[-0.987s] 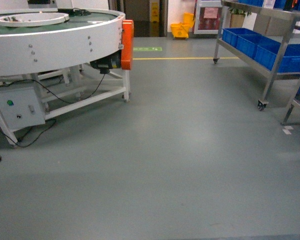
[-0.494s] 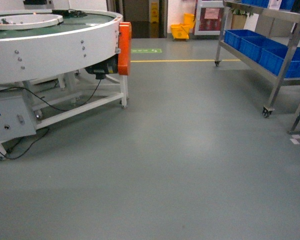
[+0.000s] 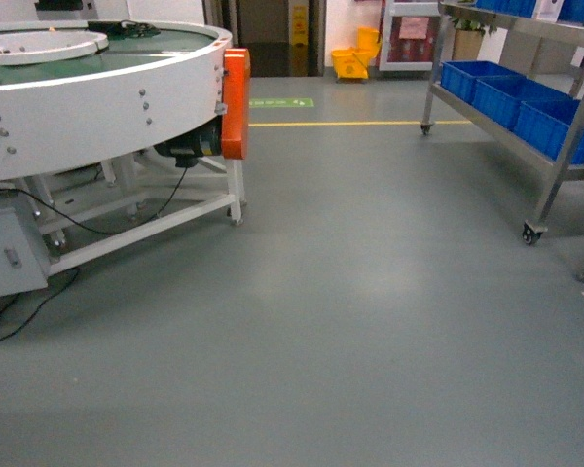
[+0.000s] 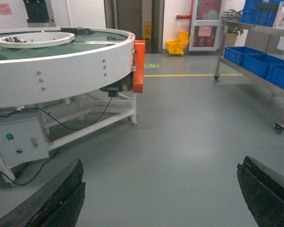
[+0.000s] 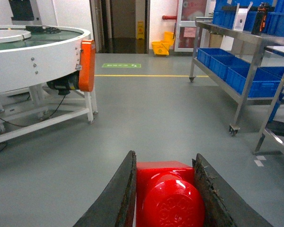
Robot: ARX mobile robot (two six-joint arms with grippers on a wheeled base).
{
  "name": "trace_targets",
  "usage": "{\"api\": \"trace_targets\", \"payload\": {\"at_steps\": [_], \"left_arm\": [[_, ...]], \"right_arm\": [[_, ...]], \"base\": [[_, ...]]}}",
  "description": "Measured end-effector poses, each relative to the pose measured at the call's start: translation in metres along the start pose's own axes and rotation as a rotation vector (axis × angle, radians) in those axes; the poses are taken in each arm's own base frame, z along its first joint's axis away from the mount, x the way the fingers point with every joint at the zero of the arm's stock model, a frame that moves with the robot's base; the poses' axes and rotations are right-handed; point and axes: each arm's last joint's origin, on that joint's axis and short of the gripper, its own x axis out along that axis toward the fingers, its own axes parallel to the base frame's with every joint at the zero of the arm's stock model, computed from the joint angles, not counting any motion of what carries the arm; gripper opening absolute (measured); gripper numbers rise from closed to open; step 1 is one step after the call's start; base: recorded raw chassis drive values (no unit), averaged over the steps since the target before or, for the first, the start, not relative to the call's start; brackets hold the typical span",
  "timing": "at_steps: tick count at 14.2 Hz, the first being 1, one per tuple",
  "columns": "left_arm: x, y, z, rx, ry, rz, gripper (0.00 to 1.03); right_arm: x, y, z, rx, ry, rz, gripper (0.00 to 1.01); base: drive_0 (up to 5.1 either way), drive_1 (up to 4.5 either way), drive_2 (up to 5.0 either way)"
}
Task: Pick red block from blue box to shelf
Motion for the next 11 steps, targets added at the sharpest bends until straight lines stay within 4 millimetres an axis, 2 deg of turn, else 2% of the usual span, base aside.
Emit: {"api": "trace_targets", "payload": {"at_steps": [11], "left_arm": [[0.0000,-0.0001,0.0000,0.000,0.000,-0.002,0.98]], "right_arm": [[0.0000,0.0000,-0.0002,0.000,0.002,0.000,0.27]], "base": [[0.0,4.27,-4.3]]}}
